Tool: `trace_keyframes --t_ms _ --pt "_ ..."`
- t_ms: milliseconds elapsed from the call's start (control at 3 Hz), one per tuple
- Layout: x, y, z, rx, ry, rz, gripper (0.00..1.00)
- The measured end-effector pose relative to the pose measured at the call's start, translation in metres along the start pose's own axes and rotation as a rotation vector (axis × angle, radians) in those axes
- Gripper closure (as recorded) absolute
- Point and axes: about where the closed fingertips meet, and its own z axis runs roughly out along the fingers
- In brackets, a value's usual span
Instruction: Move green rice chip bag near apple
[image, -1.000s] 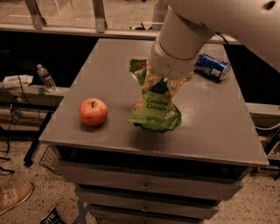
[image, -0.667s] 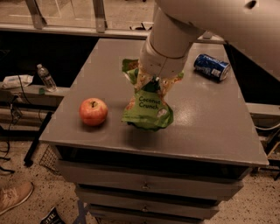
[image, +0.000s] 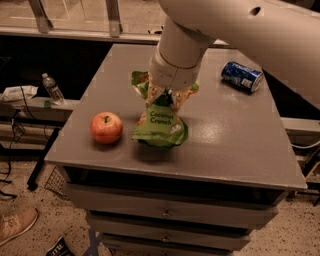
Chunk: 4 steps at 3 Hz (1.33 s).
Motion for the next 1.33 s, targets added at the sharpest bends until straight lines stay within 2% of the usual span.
trace_keyframes --t_ms 667,1333 --pt "-0.010 -0.025 0.001 0.031 -0.021 -0.030 1.00" --pt "-0.014 -0.037 0.007 0.045 -0.040 -0.045 1.00"
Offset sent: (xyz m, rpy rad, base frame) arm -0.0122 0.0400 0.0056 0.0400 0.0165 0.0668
